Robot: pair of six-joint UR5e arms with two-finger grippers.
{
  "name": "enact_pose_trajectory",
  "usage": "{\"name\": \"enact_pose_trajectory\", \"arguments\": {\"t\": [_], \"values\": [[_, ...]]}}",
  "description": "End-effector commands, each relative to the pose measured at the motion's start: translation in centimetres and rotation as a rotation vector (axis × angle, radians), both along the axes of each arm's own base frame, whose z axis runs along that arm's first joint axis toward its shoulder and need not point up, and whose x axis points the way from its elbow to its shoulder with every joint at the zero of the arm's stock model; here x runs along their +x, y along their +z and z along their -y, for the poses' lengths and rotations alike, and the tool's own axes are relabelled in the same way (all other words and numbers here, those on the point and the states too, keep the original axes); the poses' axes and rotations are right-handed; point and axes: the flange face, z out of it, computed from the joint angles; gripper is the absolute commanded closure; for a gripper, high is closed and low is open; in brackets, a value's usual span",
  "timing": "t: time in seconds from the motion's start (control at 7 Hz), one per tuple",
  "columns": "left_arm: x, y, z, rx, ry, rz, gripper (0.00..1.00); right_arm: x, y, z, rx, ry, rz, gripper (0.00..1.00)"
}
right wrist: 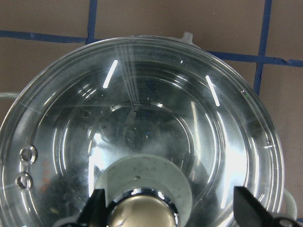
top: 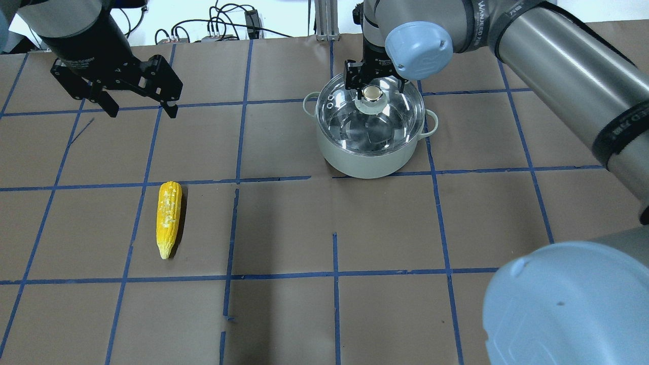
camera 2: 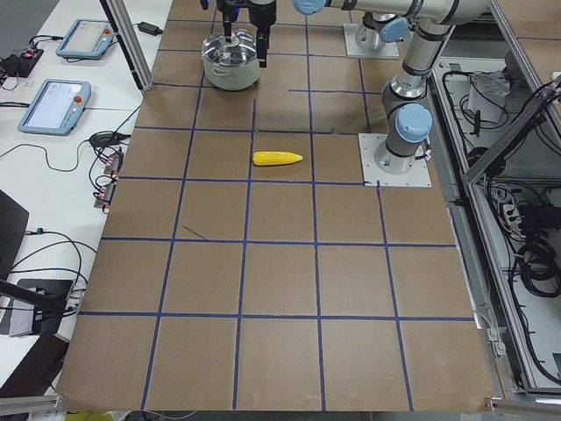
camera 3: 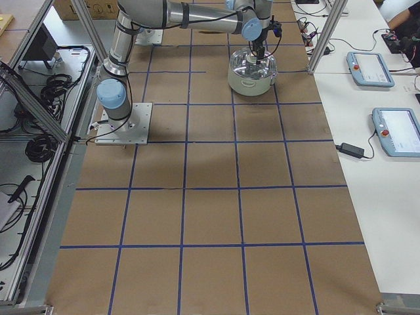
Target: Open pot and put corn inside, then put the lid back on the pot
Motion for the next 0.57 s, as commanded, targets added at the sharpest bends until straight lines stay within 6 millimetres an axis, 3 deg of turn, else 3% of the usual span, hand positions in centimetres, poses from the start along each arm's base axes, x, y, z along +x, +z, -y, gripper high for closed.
{"name": "enact_pose_trajectory", "arguments": {"t": [0.0, 0.29, 0.43], "values": [[-0.03, -0.06, 0.04, 0.001, -0.001, 0.000, 0.00, 0.04, 0.14, 0.26, -0.009, -0.001, 0.001, 0.32], [-0.03, -0.06, 0.04, 0.001, -0.001, 0.000, 0.00, 0.05, 0.24, 0.36, -0.011, 0.000, -0.001, 0.67], [-0.03, 0.01, -0.01, 0.000, -0.001, 0.000, 0.00, 0.04, 0.17, 0.33, -0.009, 0.000, -0.001, 0.80]]}}
